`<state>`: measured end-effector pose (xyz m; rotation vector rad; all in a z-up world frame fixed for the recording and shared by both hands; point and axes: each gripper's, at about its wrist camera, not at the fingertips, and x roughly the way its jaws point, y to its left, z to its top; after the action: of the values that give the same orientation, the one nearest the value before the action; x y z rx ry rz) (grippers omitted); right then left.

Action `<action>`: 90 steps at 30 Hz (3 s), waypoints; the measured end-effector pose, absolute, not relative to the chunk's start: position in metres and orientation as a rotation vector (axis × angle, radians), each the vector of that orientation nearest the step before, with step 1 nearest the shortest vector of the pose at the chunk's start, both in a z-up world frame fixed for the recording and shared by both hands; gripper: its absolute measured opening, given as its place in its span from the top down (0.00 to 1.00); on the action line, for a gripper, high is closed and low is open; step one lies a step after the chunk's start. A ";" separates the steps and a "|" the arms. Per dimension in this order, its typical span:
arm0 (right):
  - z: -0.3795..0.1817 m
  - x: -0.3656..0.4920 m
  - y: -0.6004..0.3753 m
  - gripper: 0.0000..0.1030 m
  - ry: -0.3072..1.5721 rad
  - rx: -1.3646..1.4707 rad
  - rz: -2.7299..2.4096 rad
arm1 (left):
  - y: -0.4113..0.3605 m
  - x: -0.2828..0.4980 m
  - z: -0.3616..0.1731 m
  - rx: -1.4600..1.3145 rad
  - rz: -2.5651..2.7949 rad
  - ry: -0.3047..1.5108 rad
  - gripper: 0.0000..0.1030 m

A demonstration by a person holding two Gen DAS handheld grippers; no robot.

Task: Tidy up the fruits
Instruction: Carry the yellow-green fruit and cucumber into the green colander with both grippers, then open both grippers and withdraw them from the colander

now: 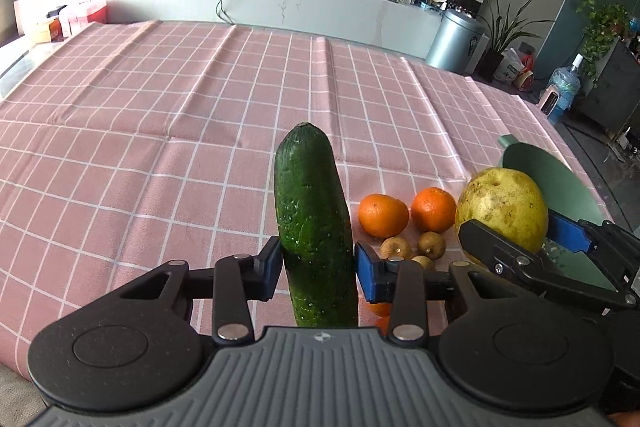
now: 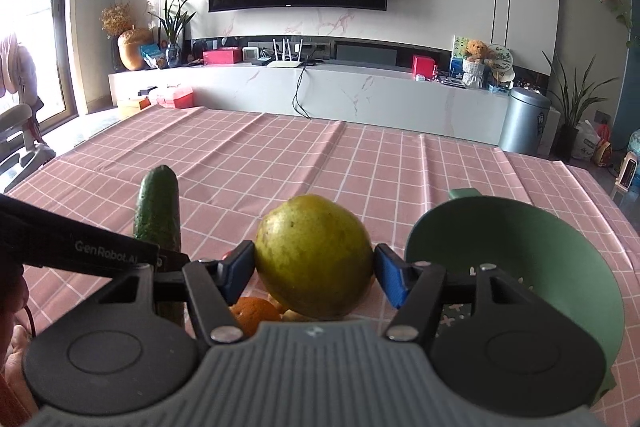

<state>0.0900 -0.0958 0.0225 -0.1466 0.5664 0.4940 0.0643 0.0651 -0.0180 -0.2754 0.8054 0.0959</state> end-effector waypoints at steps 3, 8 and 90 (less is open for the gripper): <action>0.032 0.080 -0.105 0.40 0.557 -0.129 0.492 | 0.059 0.057 -0.003 -0.264 0.085 0.751 0.60; 0.045 0.071 -0.123 0.40 0.553 -0.094 0.477 | 0.044 0.047 0.023 -0.246 0.054 0.674 0.60; 0.049 0.082 -0.162 0.31 0.743 -0.088 0.423 | 0.002 0.097 0.035 0.026 -0.323 0.851 0.39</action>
<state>0.0822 -0.1617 0.0487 -0.0877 0.7430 0.4225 0.0966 0.0024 0.0353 0.0260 0.8510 -0.3230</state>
